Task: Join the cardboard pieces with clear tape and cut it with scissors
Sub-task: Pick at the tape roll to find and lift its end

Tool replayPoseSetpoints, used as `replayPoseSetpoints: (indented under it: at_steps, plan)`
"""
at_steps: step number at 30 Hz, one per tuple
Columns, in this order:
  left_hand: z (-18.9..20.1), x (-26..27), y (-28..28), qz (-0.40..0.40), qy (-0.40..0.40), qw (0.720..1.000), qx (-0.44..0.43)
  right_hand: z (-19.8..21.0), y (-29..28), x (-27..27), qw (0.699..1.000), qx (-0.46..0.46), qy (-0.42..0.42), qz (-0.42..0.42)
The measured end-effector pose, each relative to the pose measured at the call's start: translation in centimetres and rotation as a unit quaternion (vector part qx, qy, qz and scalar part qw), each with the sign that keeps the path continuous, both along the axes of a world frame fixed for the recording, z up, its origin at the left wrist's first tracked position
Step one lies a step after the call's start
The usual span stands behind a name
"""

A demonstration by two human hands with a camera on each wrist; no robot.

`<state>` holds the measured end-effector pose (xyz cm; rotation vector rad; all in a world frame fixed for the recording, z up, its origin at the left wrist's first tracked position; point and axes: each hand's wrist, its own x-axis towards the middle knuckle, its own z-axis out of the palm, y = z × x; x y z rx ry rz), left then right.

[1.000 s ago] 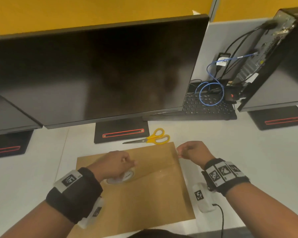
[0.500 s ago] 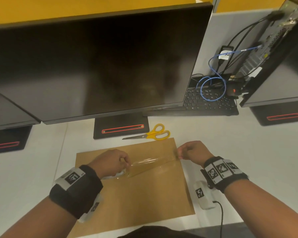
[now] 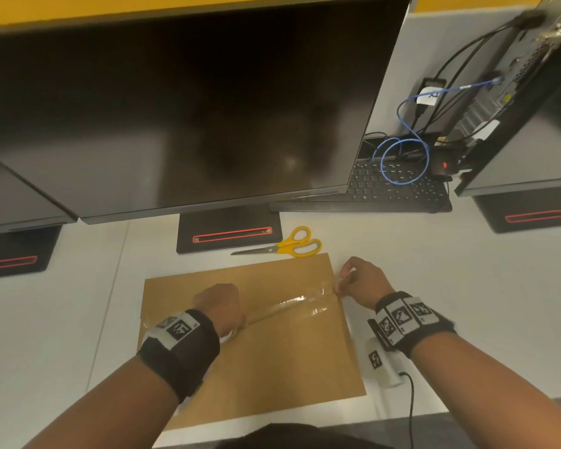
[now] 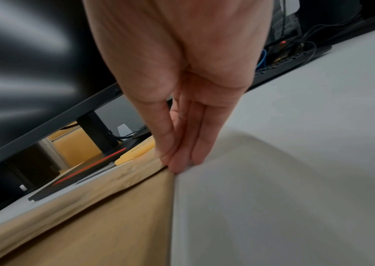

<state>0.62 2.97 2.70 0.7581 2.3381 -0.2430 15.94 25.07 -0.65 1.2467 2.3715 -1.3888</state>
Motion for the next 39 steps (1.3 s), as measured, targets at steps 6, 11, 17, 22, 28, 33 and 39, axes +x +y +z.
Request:
replayPoseSetpoints:
  at_steps: [6,11,17,22,28,33,39]
  plan:
    - [-0.2,0.4,0.8,-0.013,0.02,0.999,-0.032,-0.2,-0.3,0.0,0.998,0.056,-0.01,0.029]
    - [0.0,0.8,1.4,-0.028,0.031,0.998,-0.045,-0.2,-0.8,-0.2,0.997,0.071,-0.019,0.034]
    - [0.1,1.1,2.0,-0.038,0.031,0.997,-0.055,-0.1,-1.1,-0.2,0.994,0.097,-0.024,0.051]
    - [0.3,1.4,2.3,-0.039,0.034,0.997,-0.057,-0.4,-1.2,-0.3,0.99,0.116,-0.024,0.072]
    - [0.5,1.8,2.9,-0.051,0.035,0.996,-0.069,-0.5,-1.3,-0.4,0.986,0.133,-0.039,0.092]
    - [0.3,1.8,2.8,-0.059,0.042,0.995,-0.069,-1.0,-1.3,-0.5,0.98,0.154,-0.067,0.107]
    - [0.2,1.8,2.9,-0.061,0.043,0.995,-0.064,-0.9,-1.5,-0.6,0.978,0.16,-0.052,0.126]
